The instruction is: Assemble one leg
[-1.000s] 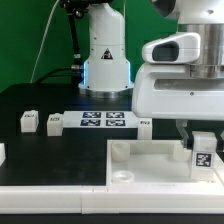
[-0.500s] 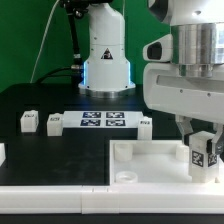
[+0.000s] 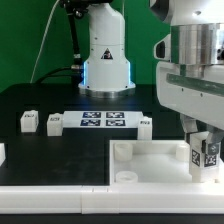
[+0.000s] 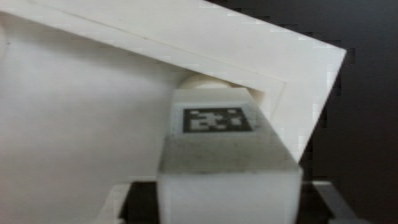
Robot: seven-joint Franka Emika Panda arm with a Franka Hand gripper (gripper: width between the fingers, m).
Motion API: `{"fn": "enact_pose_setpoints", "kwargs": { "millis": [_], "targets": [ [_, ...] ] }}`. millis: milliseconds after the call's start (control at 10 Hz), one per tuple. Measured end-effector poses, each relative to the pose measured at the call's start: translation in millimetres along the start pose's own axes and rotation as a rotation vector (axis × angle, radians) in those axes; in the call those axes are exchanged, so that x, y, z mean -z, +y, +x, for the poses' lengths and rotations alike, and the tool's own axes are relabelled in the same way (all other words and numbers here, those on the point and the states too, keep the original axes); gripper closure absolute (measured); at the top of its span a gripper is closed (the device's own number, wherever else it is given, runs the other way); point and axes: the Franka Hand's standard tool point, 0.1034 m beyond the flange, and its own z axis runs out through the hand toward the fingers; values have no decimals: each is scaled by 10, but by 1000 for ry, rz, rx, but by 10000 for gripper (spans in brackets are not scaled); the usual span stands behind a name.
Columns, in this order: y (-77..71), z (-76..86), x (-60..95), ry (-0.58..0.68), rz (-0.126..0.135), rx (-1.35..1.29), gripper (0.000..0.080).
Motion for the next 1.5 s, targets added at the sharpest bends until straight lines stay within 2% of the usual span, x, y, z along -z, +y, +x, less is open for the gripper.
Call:
{"fn": "enact_pose_setpoints", "kwargs": {
  "millis": [100, 200, 300, 400, 1100, 1500],
  "targets": [
    [-4, -1, 3, 0, 0, 33, 406],
    [-21, -6, 17, -1, 2, 47, 235],
    [-25, -22, 19, -1, 3, 150, 235],
    [-23, -43, 10, -3, 2, 274, 167],
    [-28, -87, 3, -2, -8, 981, 151],
    [-50, -3, 39, -4, -9, 1321, 151]
  ]
}}
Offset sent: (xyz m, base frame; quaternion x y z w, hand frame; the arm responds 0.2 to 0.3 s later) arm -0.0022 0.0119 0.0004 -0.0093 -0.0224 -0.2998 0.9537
